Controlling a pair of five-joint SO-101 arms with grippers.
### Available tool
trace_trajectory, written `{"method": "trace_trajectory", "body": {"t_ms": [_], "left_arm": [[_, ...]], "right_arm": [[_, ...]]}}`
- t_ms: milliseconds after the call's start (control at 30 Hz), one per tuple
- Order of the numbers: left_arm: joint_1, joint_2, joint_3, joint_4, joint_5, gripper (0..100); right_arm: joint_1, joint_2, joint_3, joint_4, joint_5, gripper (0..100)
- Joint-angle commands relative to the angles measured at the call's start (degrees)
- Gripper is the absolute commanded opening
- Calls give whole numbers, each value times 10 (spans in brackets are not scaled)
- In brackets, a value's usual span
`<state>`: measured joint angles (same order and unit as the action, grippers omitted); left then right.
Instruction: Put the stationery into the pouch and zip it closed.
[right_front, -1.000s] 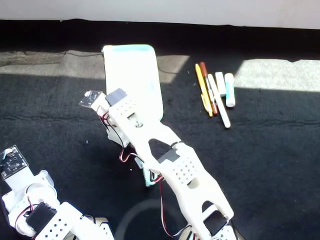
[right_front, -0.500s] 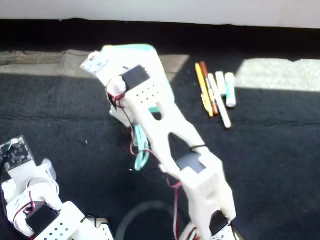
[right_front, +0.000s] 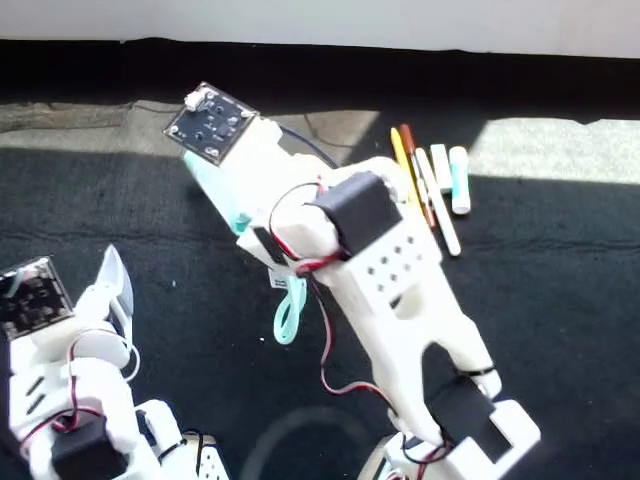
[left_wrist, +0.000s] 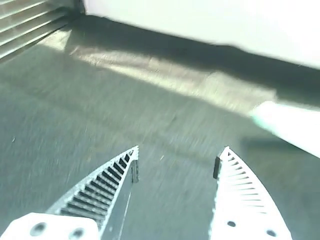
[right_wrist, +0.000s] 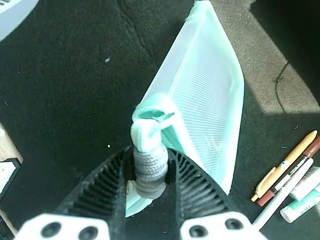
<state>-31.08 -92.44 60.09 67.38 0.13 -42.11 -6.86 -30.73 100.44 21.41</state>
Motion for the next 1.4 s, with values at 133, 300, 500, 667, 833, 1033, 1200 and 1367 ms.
{"method": "trace_trajectory", "body": {"t_ms": [133,300,500,667,833,1033,1200,1367], "left_arm": [[72,371,-309,18,13,256],[108,480,-475,136,16,256],[209,524,-529,225,16,256],[211,553,-528,225,16,256],[214,575,-532,223,16,256],[213,572,-547,204,16,256],[214,548,-586,200,20,256],[215,548,-586,200,95,256]], "right_arm": [[-14,-30,7,-7,6,5],[0,5,4,-28,5,5],[13,65,-43,-44,4,5],[29,105,-128,-56,-34,5],[34,138,-175,-53,-35,5],[34,159,-177,-53,-35,5],[36,165,-178,-53,-35,5],[36,165,-175,-53,-35,5]]}}
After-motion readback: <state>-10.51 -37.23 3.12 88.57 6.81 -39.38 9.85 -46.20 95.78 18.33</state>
